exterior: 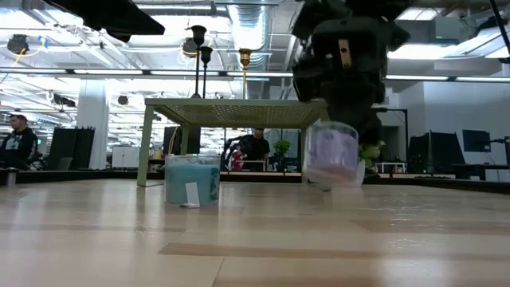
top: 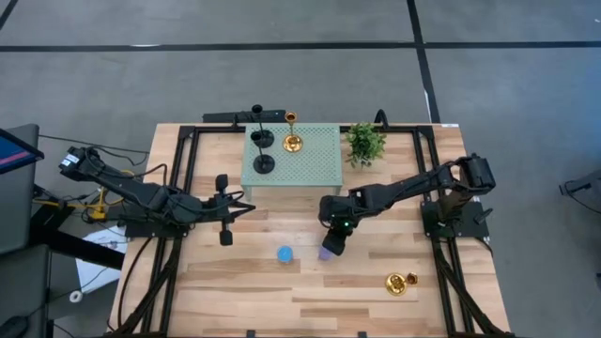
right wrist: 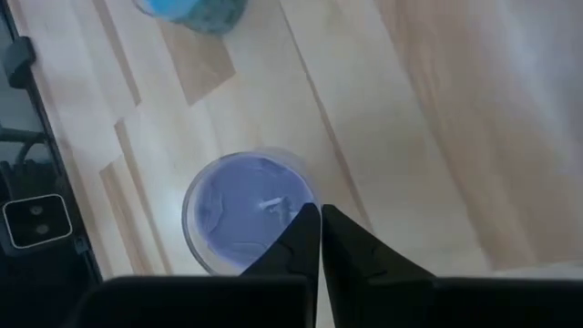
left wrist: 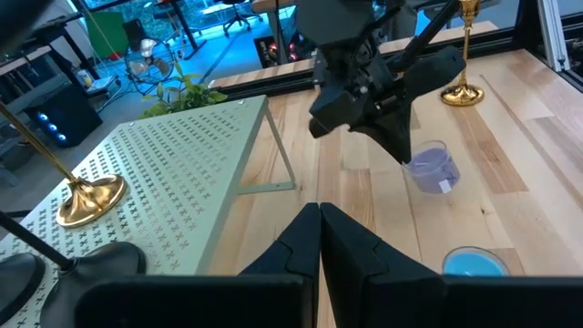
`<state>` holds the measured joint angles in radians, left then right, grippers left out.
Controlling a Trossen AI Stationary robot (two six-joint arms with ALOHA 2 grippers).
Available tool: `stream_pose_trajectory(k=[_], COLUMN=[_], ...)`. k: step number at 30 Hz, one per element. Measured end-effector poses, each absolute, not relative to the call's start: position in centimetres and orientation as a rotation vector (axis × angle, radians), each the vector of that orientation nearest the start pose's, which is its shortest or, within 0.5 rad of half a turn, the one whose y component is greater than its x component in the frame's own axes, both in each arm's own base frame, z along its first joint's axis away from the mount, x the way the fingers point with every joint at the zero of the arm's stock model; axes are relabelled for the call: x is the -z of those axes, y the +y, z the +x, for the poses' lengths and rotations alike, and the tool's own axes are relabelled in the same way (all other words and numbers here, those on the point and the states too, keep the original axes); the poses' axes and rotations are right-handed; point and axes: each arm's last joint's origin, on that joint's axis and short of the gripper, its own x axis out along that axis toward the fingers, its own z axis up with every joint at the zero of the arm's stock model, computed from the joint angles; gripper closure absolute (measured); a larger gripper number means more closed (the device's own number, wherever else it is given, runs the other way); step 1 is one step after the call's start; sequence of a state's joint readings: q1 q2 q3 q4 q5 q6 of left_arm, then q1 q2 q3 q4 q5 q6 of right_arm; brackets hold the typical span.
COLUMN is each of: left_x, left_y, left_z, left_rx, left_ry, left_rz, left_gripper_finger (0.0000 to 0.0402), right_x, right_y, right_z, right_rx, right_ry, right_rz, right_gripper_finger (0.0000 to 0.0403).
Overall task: Pick & Place candle stick holders
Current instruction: Put the violet scented candle on the shelf
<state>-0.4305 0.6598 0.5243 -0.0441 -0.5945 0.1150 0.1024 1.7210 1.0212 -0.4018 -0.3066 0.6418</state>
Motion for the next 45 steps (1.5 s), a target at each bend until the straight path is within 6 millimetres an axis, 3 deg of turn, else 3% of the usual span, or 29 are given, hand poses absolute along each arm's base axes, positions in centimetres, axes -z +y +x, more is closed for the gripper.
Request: stream_pose_trajectory(k=[11, 16, 22, 33, 42, 45], left_x=[-27.5, -27.5, -27.5, -27.5, -27.5, -27.6], left_y=[-4.9, -4.9, -4.9, -4.9, -4.9, -4.9], left_z=[14.5, 14.5, 14.5, 14.5, 14.5, 14.5], left_rx=[-0.154, -0.154, -0.154, -0.154, -0.154, -0.154], left_ry=[0.166, 0.166, 0.166, 0.165, 0.166, 0.165], left_rz=[0.203, 0.203, 0.203, 0.202, 0.202, 0.202], left_gripper_finger=[0.0390, 0.0390, 0.0390, 0.0390, 0.0390, 0.0390], right_x=[-24.3, -28.4, -32.1, -35.3, -36.4, -35.7], right_y=[3.0, 1.1, -3.0, -12.3, -15.2, -15.9], right_z=[34.5, 34.8, 34.6, 32.6, 31.7, 32.1], right_rx=[0.047, 0.112, 0.158, 0.307, 0.362, 0.370], right_ry=[1.211, 1.180, 1.130, 1.035, 0.975, 0.990], right_rz=[0.447, 0.321, 0.256, 0.252, 0.240, 0.252], right_gripper_finger=[0.0403, 0.0403, 0.0403, 0.0403, 0.0403, 0.0403])
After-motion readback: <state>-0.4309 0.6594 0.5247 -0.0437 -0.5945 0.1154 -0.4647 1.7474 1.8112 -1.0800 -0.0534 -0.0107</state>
